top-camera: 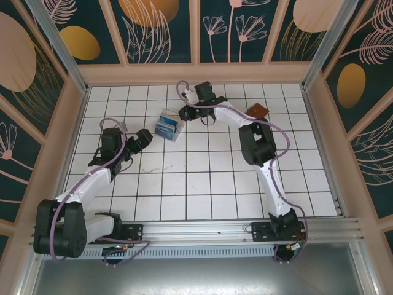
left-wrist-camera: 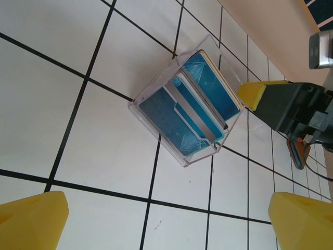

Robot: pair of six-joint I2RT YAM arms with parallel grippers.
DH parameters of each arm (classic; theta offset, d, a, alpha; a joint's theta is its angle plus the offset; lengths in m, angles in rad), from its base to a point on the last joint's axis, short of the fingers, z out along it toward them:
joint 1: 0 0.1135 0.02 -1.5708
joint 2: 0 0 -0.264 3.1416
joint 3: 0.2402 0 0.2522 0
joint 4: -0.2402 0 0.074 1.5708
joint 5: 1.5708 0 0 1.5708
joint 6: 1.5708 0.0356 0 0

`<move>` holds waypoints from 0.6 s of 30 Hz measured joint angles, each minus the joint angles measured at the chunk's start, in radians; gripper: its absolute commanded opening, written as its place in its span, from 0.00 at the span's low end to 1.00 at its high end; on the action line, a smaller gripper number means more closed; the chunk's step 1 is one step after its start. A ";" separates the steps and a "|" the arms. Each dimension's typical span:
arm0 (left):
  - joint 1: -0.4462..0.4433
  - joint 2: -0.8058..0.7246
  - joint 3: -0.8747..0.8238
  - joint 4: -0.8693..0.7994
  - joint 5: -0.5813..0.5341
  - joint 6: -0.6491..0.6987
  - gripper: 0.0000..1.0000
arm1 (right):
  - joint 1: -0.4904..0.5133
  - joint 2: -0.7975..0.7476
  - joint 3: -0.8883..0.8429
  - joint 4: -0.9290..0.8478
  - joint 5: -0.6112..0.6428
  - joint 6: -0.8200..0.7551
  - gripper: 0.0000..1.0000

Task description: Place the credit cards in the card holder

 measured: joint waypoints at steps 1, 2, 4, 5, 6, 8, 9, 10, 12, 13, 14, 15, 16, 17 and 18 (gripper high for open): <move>0.000 -0.003 -0.007 0.004 0.000 0.000 0.99 | 0.004 0.002 0.004 -0.008 0.000 -0.001 0.26; 0.000 -0.006 -0.012 0.003 0.000 0.000 0.99 | 0.008 0.002 0.005 -0.016 -0.001 -0.003 0.23; 0.000 -0.007 -0.018 -0.003 0.001 0.000 0.99 | 0.013 0.002 0.009 -0.025 -0.004 -0.014 0.13; 0.000 -0.007 -0.018 -0.007 0.001 0.000 0.99 | 0.014 0.002 0.013 -0.030 -0.004 -0.018 0.08; 0.000 -0.008 -0.019 -0.007 0.002 0.000 0.99 | 0.014 0.002 0.015 -0.034 -0.005 -0.017 0.04; 0.000 -0.012 -0.025 -0.005 0.000 0.000 0.99 | 0.015 0.002 0.018 -0.044 -0.011 -0.020 0.01; 0.000 -0.015 -0.028 -0.006 0.000 0.000 0.99 | 0.015 0.002 0.018 -0.045 -0.012 -0.019 0.00; 0.000 -0.016 -0.029 -0.009 0.000 0.000 0.99 | 0.015 0.002 0.017 -0.046 -0.013 -0.016 0.00; 0.000 -0.016 -0.029 -0.009 0.000 0.000 0.99 | 0.015 -0.005 0.000 -0.035 -0.018 -0.013 0.00; 0.000 -0.018 -0.029 -0.008 0.000 0.000 0.99 | 0.016 -0.017 -0.021 -0.024 -0.018 -0.005 0.00; 0.000 -0.022 -0.032 -0.006 0.000 0.000 0.99 | 0.017 -0.032 -0.048 -0.014 -0.014 0.002 0.00; 0.000 -0.028 -0.039 0.000 -0.001 0.000 0.99 | 0.019 -0.053 -0.081 -0.005 -0.006 0.014 0.00; 0.000 -0.032 -0.045 0.003 -0.001 0.000 0.99 | 0.021 -0.079 -0.121 0.008 0.008 0.031 0.00; 0.000 -0.032 -0.049 0.002 -0.001 0.000 0.99 | 0.022 -0.102 -0.158 0.021 0.020 0.045 0.00; 0.000 -0.031 -0.051 0.002 0.000 0.000 0.99 | 0.025 -0.132 -0.204 0.034 0.040 0.069 0.00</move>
